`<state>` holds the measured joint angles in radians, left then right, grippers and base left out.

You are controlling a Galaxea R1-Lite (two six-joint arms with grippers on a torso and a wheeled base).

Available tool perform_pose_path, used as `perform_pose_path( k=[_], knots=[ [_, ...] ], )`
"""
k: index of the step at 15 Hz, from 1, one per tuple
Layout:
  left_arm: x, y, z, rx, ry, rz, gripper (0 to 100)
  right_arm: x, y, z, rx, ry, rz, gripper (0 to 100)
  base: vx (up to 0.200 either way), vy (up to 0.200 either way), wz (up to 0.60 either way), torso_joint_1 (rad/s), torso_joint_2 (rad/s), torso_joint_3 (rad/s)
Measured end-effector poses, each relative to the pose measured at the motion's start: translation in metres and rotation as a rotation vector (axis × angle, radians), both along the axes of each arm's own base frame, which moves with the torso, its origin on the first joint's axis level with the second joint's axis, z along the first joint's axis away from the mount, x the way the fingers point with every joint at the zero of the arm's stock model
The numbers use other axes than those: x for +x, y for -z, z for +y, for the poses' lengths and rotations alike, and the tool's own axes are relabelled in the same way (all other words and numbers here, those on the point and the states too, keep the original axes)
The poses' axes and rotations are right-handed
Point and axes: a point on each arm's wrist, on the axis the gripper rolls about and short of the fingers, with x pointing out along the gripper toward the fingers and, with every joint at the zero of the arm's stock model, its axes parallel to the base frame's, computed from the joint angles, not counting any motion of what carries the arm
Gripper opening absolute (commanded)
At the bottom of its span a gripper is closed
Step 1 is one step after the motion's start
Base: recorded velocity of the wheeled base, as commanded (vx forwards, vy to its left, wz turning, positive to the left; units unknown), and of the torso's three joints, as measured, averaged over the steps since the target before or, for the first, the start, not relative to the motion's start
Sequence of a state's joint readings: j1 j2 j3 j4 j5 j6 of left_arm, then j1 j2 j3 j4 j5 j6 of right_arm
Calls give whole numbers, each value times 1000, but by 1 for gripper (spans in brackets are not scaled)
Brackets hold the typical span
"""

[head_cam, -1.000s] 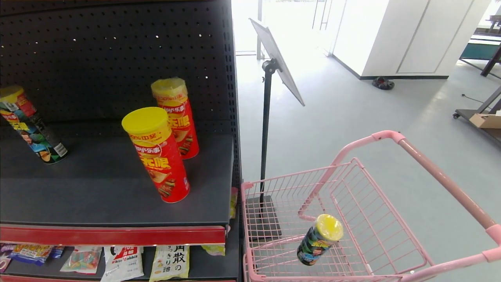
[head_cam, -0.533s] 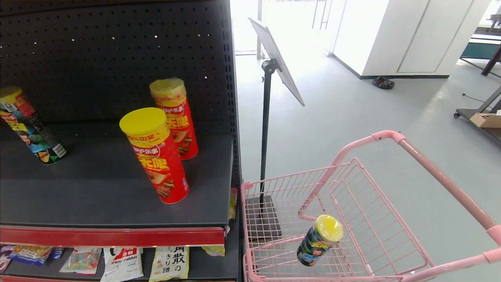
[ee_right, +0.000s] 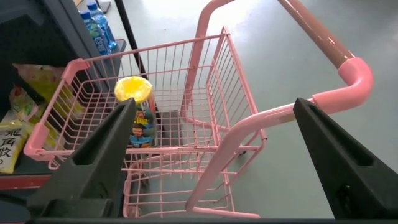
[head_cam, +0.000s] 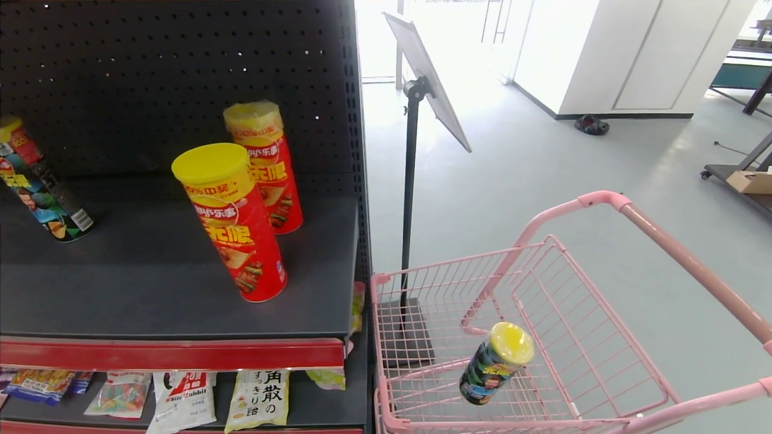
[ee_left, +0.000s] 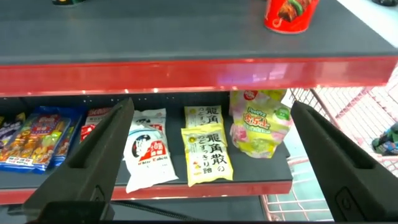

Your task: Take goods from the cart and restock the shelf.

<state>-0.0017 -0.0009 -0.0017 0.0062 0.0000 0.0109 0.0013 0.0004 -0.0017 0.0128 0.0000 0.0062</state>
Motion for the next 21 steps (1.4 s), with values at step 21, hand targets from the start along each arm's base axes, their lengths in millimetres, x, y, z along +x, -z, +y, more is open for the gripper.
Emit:
perform_pose_path(
  k=[21],
  knots=[
    [0,0,0,1,1,-1,100,0,-1,0,-3,1,-5,100,0,0,0,-154,397,238]
  ],
)
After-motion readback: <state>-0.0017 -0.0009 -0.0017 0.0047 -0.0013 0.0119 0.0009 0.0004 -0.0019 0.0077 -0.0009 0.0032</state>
